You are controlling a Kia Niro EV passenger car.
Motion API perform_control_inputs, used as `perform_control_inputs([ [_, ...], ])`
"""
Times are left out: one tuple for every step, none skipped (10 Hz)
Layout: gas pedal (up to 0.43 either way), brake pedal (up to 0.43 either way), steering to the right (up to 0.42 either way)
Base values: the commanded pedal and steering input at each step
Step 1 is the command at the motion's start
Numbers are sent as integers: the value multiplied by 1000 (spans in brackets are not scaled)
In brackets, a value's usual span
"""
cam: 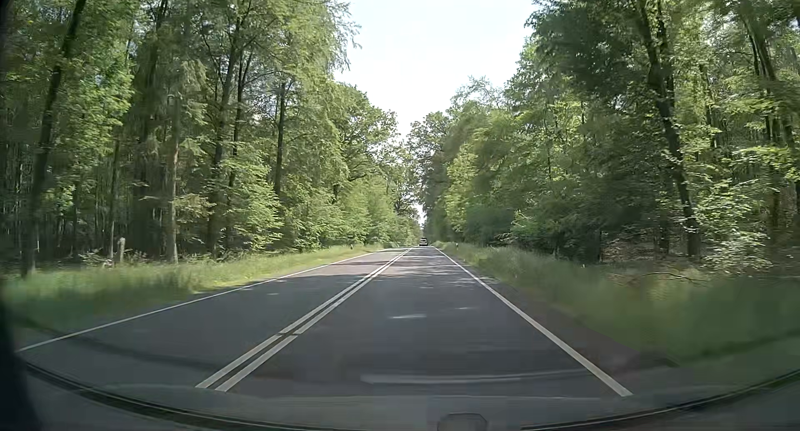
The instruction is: Follow the waypoints while adhering to traffic rules and regulations
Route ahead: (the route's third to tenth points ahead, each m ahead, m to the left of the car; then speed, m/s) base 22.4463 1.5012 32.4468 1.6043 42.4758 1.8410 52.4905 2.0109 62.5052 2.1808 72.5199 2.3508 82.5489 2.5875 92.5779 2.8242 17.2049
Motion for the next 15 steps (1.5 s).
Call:
perform_control_inputs([
  [130,37,0],
  [130,37,-1],
  [130,30,-1],
  [130,30,-1],
  [130,37,-1],
  [130,37,-1],
  [130,37,-1],
  [130,37,0],
  [130,30,-1],
  [130,37,0],
  [130,30,0],
  [130,37,0],
  [130,37,-1],
  [130,30,-1],
  [130,37,0],
])
